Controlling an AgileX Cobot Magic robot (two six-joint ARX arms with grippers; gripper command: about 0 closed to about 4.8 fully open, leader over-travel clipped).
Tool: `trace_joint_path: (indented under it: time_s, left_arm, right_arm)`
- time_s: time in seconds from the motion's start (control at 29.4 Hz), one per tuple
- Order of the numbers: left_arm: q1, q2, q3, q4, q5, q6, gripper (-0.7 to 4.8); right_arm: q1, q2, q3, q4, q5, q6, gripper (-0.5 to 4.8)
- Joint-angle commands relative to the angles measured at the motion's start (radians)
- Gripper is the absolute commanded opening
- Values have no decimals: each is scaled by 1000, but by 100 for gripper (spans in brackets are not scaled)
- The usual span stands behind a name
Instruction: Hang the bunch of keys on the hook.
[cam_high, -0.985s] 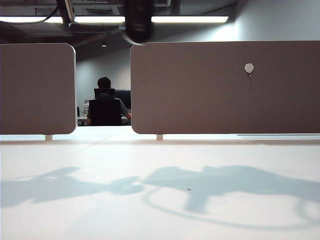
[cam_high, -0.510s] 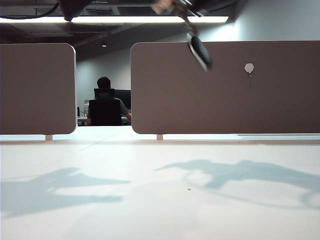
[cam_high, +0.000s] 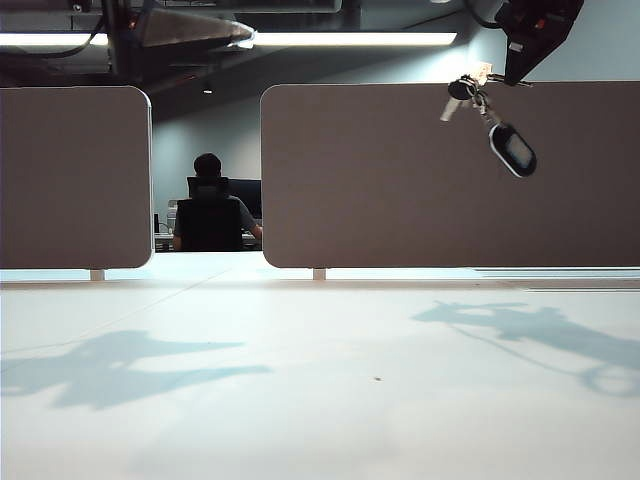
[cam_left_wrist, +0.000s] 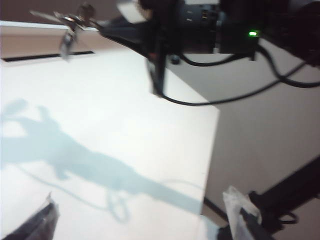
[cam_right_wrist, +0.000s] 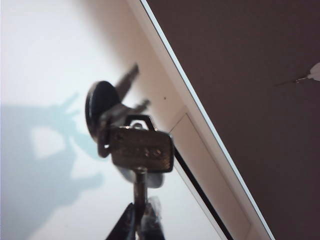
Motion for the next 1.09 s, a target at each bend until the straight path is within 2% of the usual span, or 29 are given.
trace_joint_path:
  time_s: [0.03, 0.07, 0.1, 0.14, 0.17, 0.27, 0.34, 0.41, 0.48, 0.58, 0.78, 0.88, 1.09]
  left_arm:
    - [0, -2, 4, -18, -44, 65, 479]
    - [0, -2, 4, -18, -50, 79, 479]
    - [0, -2, 4, -19, -58, 94, 479]
    - [0, -2, 4, -26, -79, 114, 479]
    - [0, -2, 4, -38, -97, 135, 479]
    - [0, -2, 4, -67, -125, 162, 479]
    - [0, -2, 4, -89, -135, 179, 479]
    - [0, -3, 4, -118, -134, 193, 479]
    - [0, -1, 4, -122, -141, 202, 479]
    - [1, -1, 4, -121, -151, 214, 479]
    - [0, -1, 4, -121, -202, 226, 479]
    - [0, -1, 4, -121, -225, 262, 479]
    - [0, -1, 4, -59, -332, 301, 479]
  right_arm:
    - [16, -34, -2, 12, -65, 148, -6]
    - [16, -43, -3, 52, 14, 195, -6]
    - [16, -44, -15, 79, -87, 222, -6]
    - [14, -24, -23, 76, -111, 152, -6]
    - [10, -7, -23, 74, -2, 158, -6]
    - [-31, 64, -28, 69, -81, 170, -6]
    - [-68, 122, -24, 47, -93, 170, -5]
    - [-72, 165, -1, -34, -106, 189, -6]
    - [-63, 156, 2, -43, -98, 195, -6]
    - [-68, 102, 42, 39, -101, 278, -6]
    - [-137, 96, 170, 239, -137, 282, -6]
    - [-202, 167, 220, 326, -167, 285, -6]
    - [-331, 423, 385, 359, -253, 349, -6]
